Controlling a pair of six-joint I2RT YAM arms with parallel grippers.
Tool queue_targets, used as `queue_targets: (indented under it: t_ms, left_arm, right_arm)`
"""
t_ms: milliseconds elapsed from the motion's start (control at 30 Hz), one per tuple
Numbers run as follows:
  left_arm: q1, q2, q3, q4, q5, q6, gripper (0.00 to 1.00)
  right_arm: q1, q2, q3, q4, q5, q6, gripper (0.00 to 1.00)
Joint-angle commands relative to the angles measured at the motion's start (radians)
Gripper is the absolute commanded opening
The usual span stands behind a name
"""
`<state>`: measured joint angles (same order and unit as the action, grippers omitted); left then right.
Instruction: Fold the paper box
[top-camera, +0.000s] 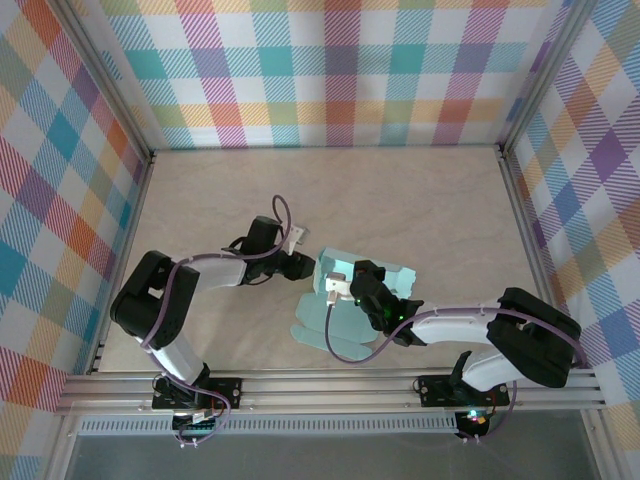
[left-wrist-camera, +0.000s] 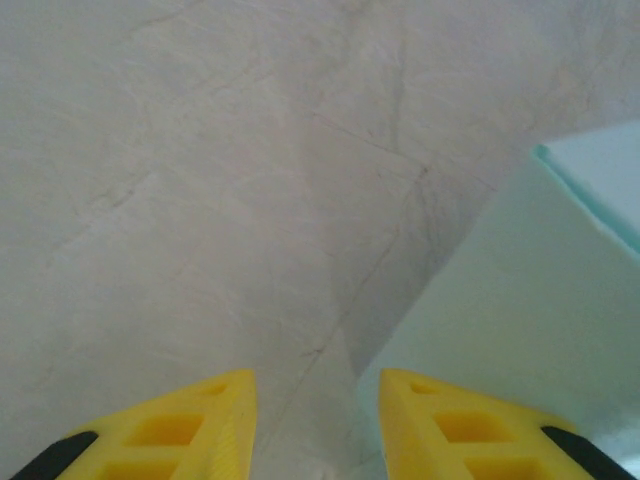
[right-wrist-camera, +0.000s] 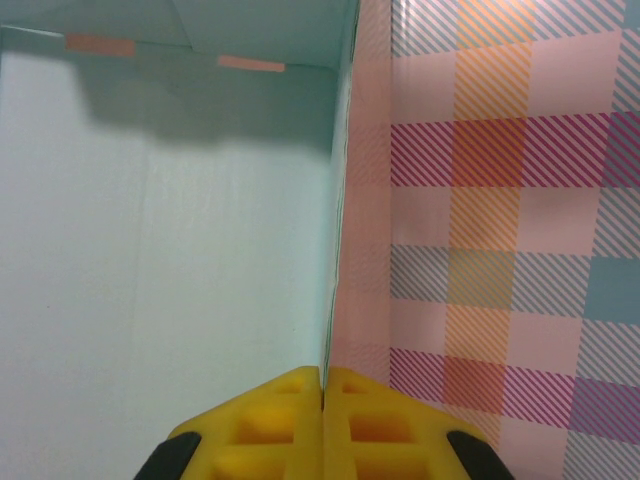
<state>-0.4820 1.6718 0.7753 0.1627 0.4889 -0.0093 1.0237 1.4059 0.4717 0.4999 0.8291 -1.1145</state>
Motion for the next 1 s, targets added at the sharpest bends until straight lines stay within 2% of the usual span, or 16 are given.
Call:
queue_targets:
  t_ms: [0, 300, 633, 767, 967]
  left_arm:
    - [-0.027, -0.046, -0.029, 0.038, 0.043, 0.031, 0.37]
    - [-0.065, -0.102, -0.081, 0.089, 0.042, 0.02, 0.36]
    - [-0.069, -0.134, -0.128, 0.15, 0.054, 0.028, 0.4]
    - [-0.069, -0.159, -0.145, 0.163, 0.075, 0.028, 0.45]
    - [-0.068, -0.145, -0.13, 0.135, 0.055, 0.047, 0.41]
  right_arm:
    - [-0.005, 0.033, 0.033, 0.021, -0.002, -0.012, 0.0]
    - [-0.005, 0.024, 0.064, -0.037, -0.009, -0.013, 0.0]
    - [-0.005, 0.019, 0.071, -0.05, -0.02, -0.006, 0.0]
    - [-0.005, 0.01, 0.07, -0.073, -0.022, 0.004, 0.0]
    - [-0.005, 0.004, 0.066, -0.075, -0.027, 0.011, 0.0]
